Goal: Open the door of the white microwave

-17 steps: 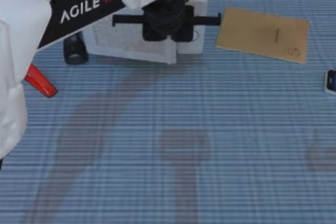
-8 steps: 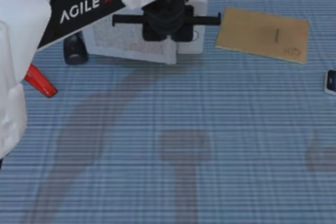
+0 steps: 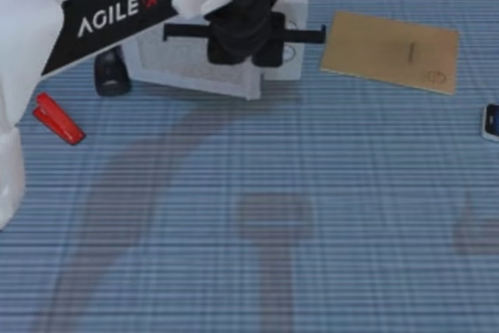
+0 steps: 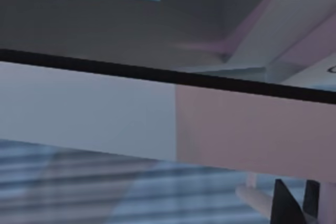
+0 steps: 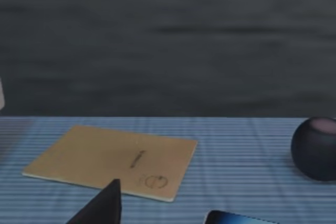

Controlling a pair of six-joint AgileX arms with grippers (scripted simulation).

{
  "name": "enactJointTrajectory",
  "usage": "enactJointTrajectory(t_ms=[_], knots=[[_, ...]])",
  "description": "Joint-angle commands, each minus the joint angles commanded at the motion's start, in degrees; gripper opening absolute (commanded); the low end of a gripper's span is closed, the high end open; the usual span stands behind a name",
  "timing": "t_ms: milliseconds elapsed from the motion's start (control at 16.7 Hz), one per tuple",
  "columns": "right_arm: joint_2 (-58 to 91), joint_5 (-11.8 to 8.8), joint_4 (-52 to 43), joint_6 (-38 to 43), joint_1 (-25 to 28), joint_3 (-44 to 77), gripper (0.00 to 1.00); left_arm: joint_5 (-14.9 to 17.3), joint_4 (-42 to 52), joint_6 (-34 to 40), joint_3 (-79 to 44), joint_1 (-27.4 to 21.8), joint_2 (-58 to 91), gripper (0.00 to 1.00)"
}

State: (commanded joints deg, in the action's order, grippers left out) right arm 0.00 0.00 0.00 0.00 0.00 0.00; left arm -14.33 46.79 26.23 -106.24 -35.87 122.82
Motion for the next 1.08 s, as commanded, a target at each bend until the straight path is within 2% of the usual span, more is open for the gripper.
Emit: enactJointTrajectory(t_ms=[240, 1080], knots=[[0.00, 0.00, 0.00, 0.00, 0.00, 0.00, 1.00, 1.31, -2.42, -3.01, 4.33, 0.47, -2.97, 0.00], [0.00, 0.00, 0.00, 0.00, 0.00, 0.00, 1.00, 1.33, -2.48, -3.05, 4.39, 0.47, -3.03, 0.00]])
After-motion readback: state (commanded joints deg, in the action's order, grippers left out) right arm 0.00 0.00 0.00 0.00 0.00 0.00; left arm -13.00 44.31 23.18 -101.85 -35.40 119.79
